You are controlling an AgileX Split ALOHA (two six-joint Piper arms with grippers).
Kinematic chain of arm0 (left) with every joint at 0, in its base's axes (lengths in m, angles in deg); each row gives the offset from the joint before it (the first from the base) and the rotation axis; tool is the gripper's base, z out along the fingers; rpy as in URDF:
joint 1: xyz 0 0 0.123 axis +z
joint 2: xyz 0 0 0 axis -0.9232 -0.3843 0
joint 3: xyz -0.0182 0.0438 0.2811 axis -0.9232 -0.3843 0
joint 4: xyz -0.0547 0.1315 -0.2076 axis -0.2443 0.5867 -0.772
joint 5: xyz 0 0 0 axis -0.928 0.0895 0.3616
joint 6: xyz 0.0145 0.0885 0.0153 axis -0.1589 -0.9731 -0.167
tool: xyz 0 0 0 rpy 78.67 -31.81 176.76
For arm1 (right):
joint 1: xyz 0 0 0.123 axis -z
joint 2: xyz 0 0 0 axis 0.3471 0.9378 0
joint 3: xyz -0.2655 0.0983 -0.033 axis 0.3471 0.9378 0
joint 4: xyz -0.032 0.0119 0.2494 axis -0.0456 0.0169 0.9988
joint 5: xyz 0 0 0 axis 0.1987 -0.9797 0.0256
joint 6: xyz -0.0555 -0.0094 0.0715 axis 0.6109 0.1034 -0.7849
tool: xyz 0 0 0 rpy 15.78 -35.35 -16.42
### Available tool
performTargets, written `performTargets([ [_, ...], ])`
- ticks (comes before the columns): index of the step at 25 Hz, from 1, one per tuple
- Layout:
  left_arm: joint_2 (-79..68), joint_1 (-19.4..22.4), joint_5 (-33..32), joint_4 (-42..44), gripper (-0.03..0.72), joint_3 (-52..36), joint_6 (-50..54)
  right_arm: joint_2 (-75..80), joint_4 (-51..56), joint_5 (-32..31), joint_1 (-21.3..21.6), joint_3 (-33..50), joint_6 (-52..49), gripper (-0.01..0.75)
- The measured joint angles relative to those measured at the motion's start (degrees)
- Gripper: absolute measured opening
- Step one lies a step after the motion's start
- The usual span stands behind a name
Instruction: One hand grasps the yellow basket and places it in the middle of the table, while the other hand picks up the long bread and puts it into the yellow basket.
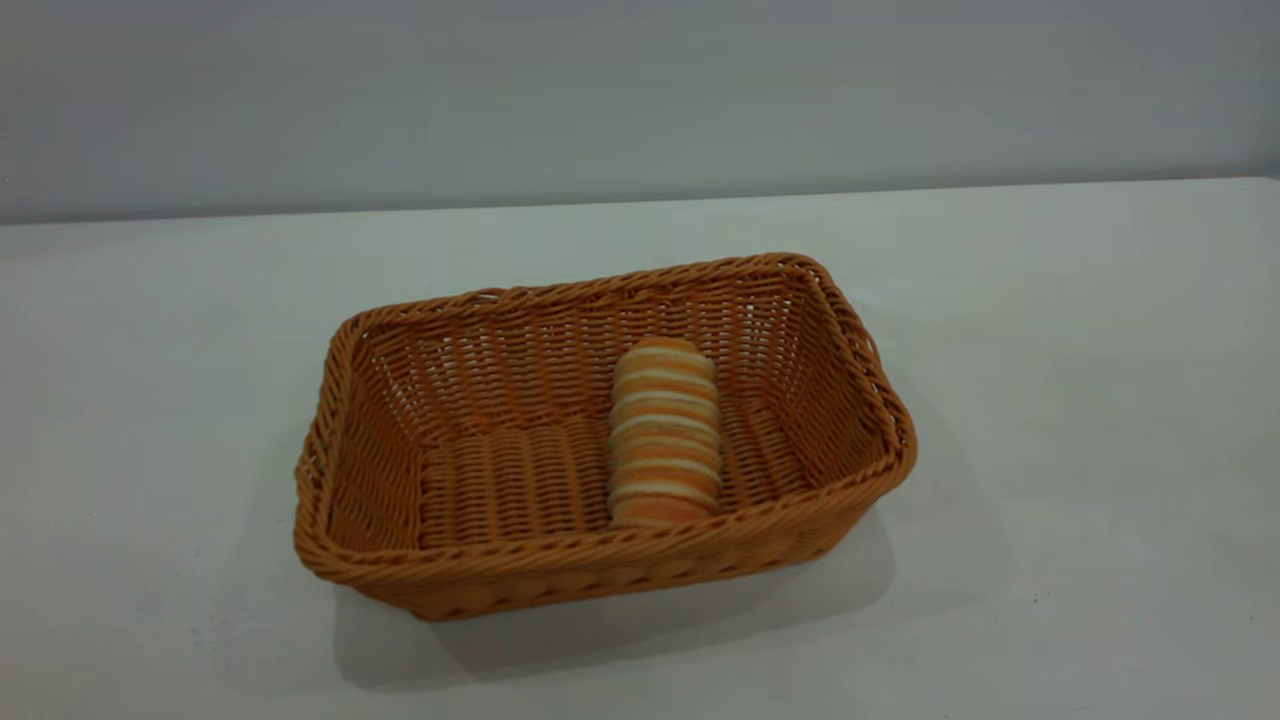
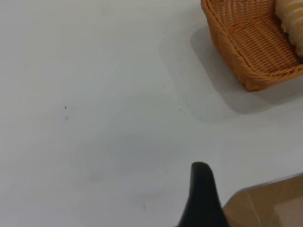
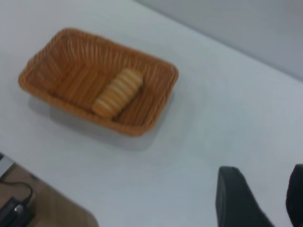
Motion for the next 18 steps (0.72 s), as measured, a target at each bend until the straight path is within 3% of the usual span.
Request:
performTargets([
  [12,0.00,0.00,0.00,0.00,0.581,0.00,0.00,-19.18,0.77,0.00,0.00,22.82,-2.86,0.307],
  [18,0.00,0.00,0.00,0.00,0.581,0.00,0.00,-29.16,0.89,0.00,0.00,29.30,-3.56,0.306],
])
